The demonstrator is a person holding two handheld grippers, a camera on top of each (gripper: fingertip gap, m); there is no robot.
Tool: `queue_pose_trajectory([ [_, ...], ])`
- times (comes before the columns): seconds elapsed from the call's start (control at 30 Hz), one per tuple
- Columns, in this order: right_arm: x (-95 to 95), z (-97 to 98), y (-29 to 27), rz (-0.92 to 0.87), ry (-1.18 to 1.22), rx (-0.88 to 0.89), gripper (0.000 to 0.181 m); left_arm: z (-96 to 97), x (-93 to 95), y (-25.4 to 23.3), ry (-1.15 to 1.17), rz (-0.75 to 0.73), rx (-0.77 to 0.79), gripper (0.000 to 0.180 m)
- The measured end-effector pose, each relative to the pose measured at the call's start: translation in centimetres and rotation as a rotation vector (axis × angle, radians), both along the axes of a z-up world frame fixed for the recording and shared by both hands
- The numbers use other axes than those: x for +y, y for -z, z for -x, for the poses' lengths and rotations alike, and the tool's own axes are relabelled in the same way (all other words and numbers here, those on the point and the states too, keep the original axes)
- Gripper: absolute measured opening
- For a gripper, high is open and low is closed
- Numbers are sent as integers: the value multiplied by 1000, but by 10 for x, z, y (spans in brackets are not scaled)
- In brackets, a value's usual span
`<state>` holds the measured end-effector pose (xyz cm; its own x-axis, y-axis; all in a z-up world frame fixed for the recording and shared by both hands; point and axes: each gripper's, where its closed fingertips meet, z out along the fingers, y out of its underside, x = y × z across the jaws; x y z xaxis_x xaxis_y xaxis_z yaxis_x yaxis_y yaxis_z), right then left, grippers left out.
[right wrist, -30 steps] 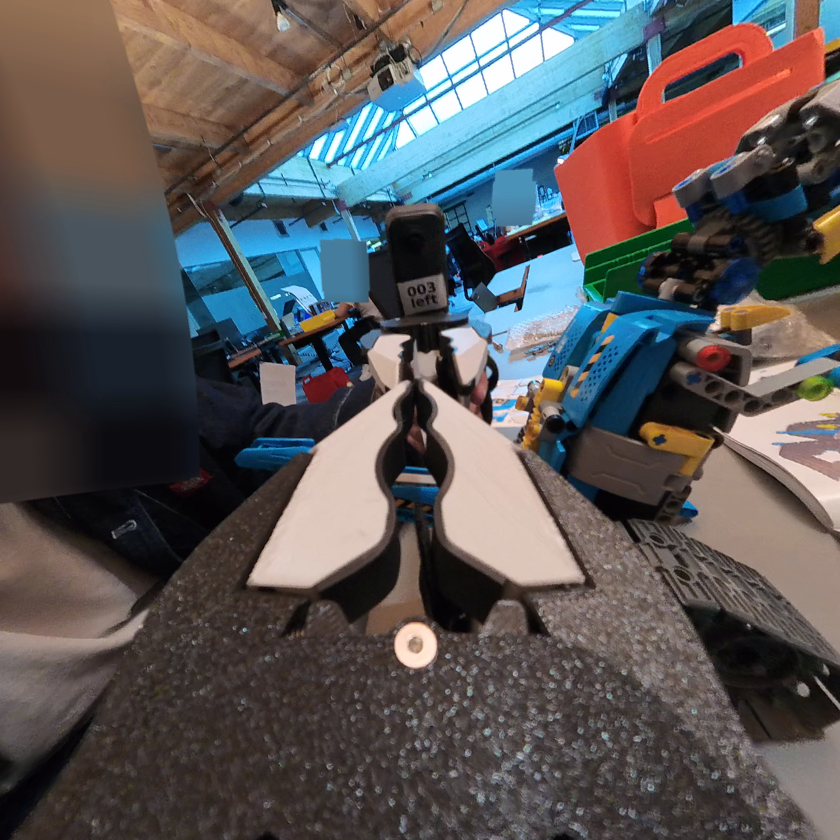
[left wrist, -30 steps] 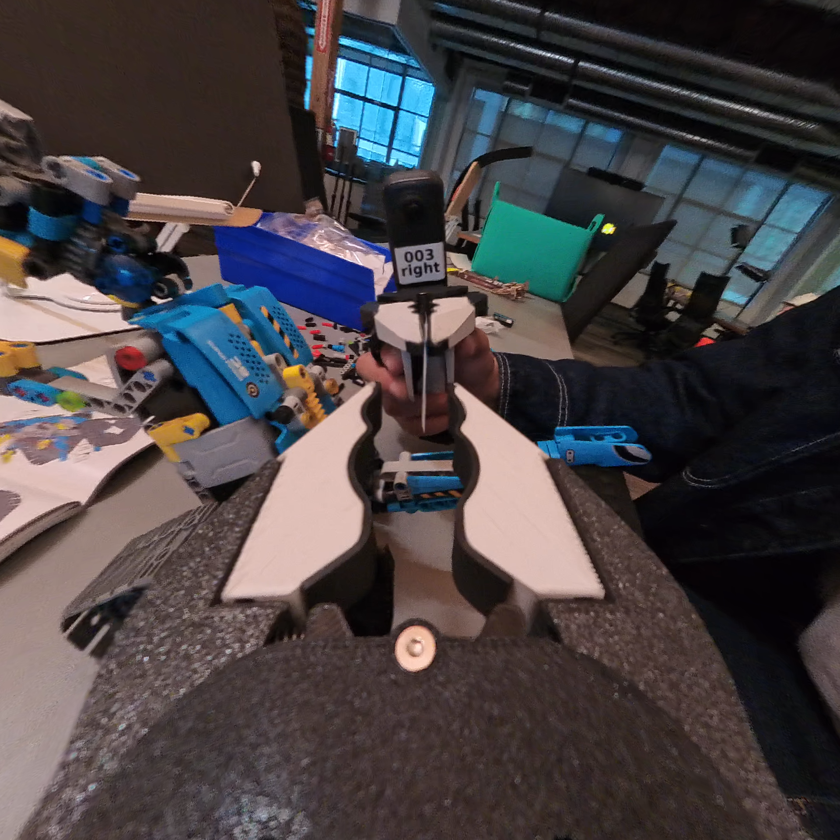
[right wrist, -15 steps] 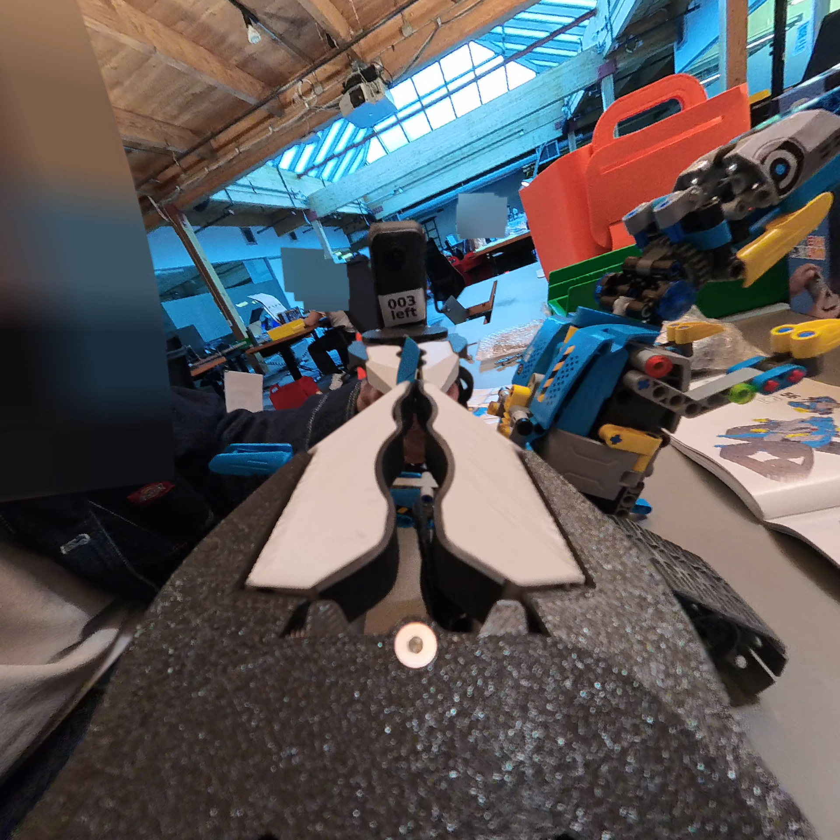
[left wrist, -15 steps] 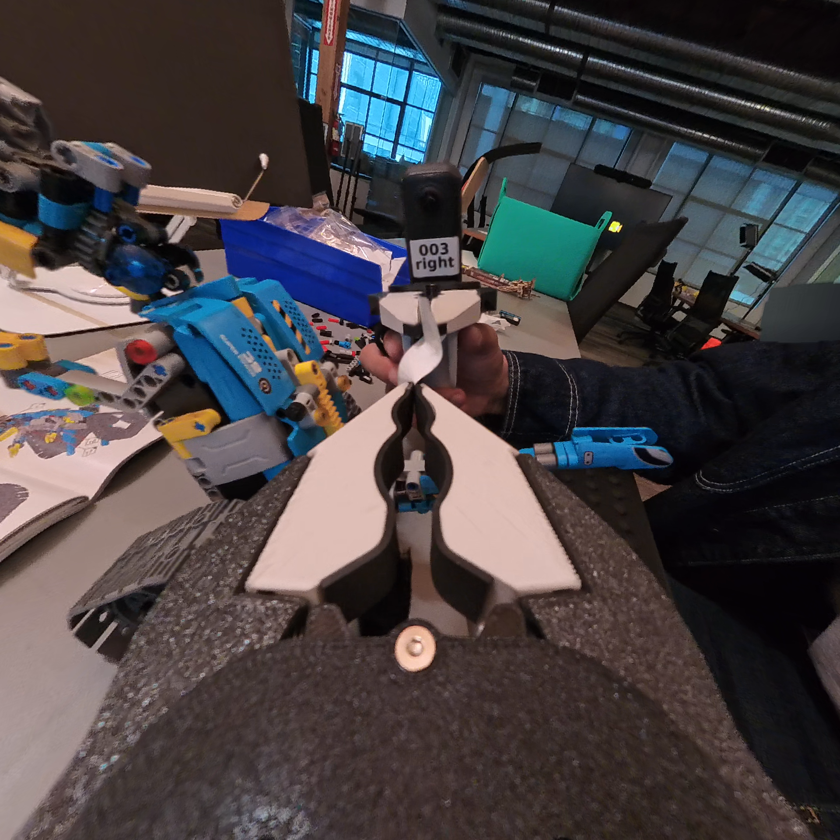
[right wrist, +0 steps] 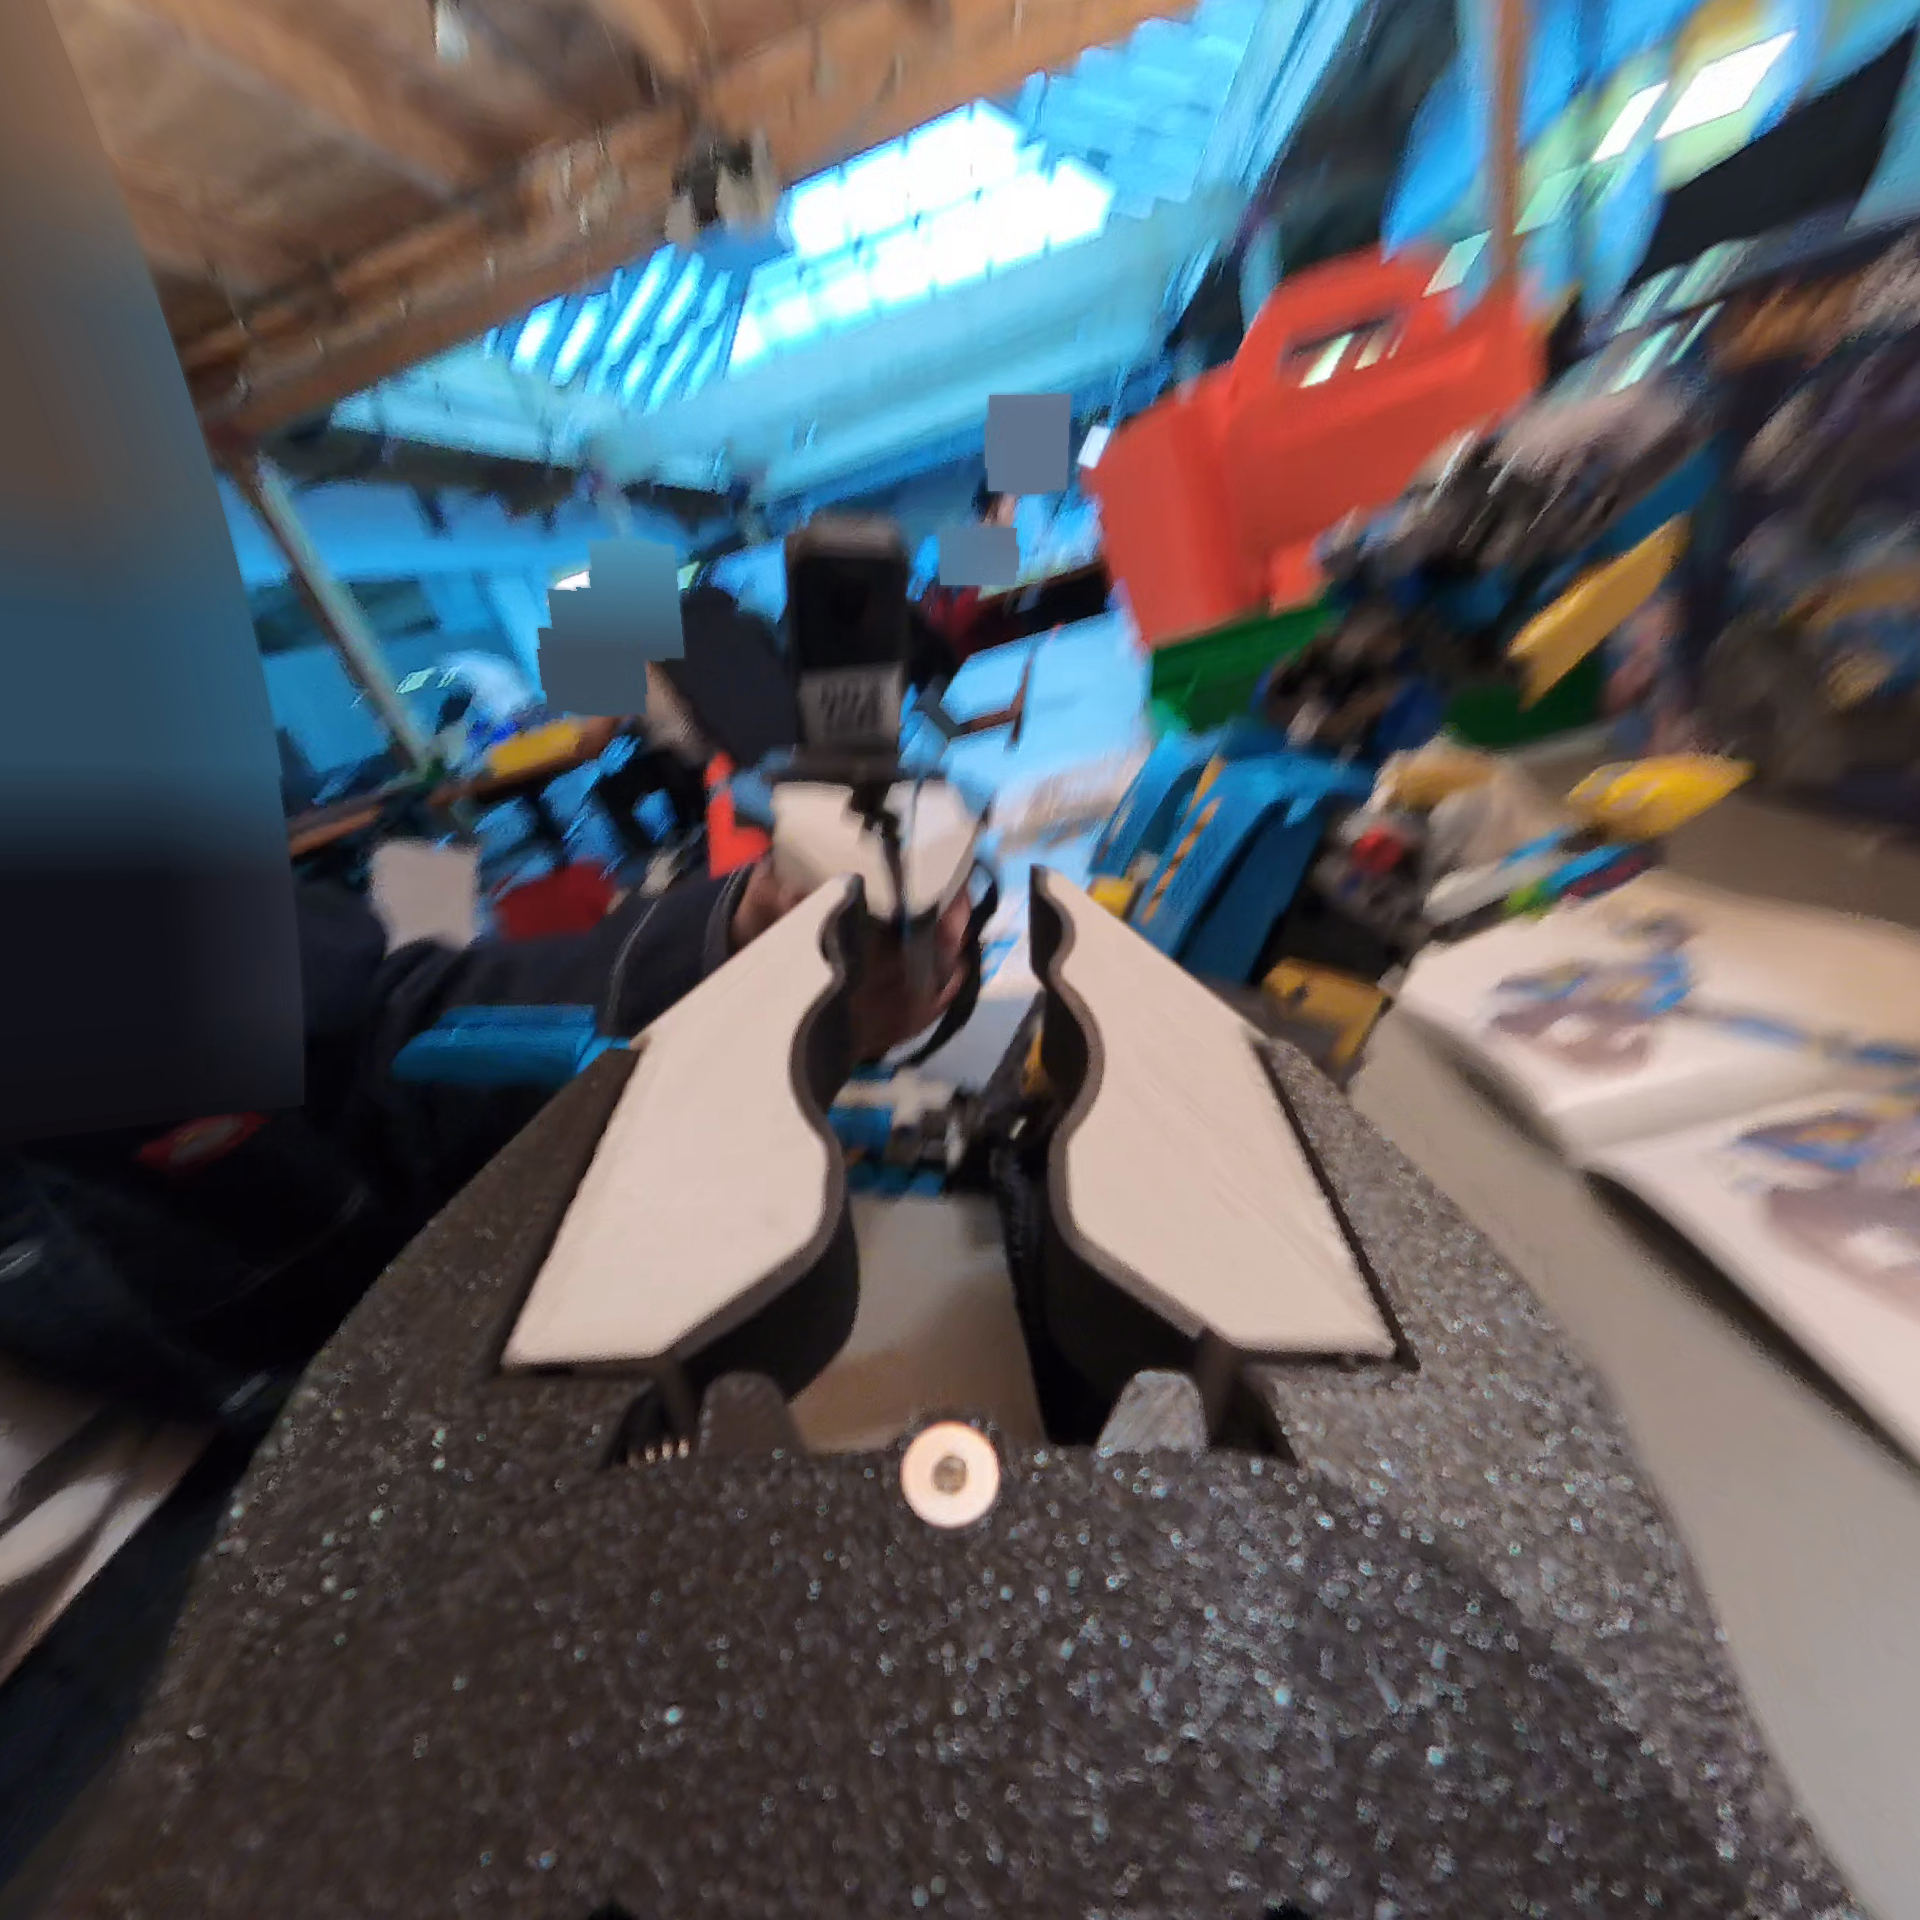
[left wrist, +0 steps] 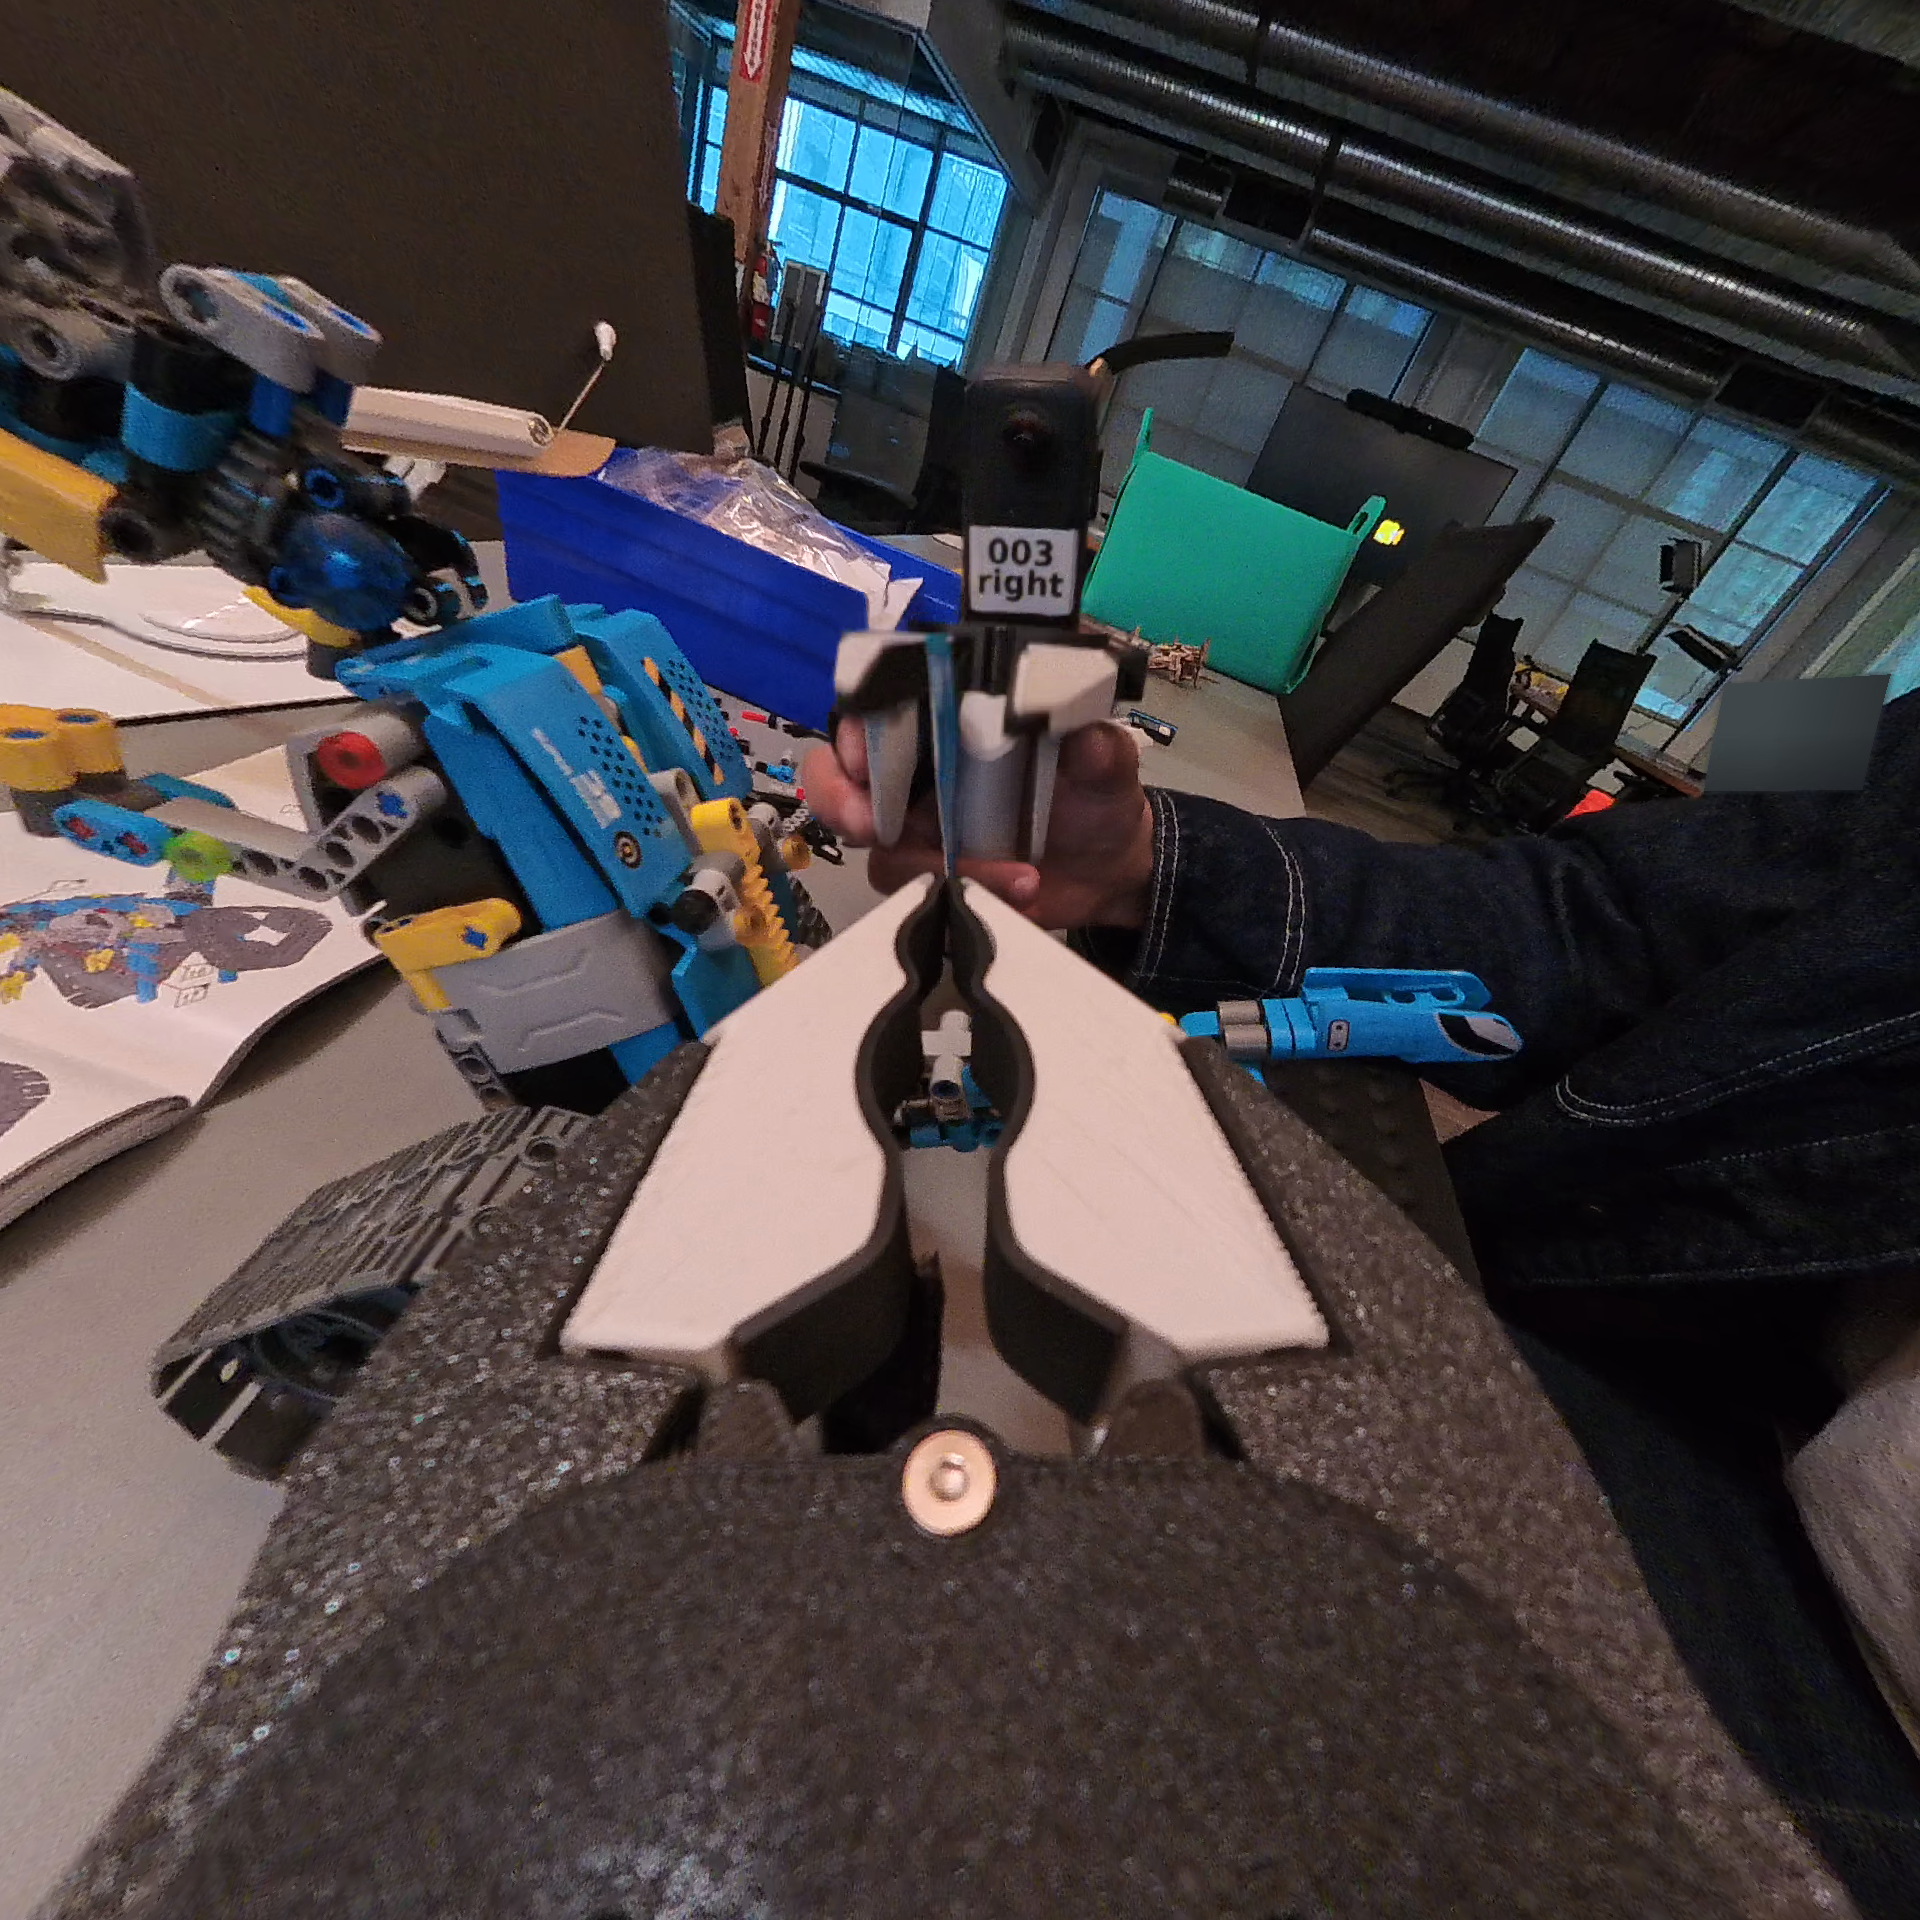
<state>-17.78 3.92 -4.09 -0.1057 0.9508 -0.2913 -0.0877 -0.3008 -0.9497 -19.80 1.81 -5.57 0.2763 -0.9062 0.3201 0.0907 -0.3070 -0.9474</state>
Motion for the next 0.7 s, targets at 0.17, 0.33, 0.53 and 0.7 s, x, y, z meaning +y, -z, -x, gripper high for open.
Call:
queue_pose_trajectory([
  [0.17,-18,15,19,61,-120,-97,27,0,0,-1,-1,-1,-6,0],
  [0.33,-16,18,13,52,-92,-62,7,-3,-1,3,8,-1,14,0],
  [0.53,-15,16,18,72,-107,-95,0,-4,2,7,-2,17,27,0],
  [0.7,-2,6,26,103,-81,-143,0,9,13,3,-85,17,11,28],
])
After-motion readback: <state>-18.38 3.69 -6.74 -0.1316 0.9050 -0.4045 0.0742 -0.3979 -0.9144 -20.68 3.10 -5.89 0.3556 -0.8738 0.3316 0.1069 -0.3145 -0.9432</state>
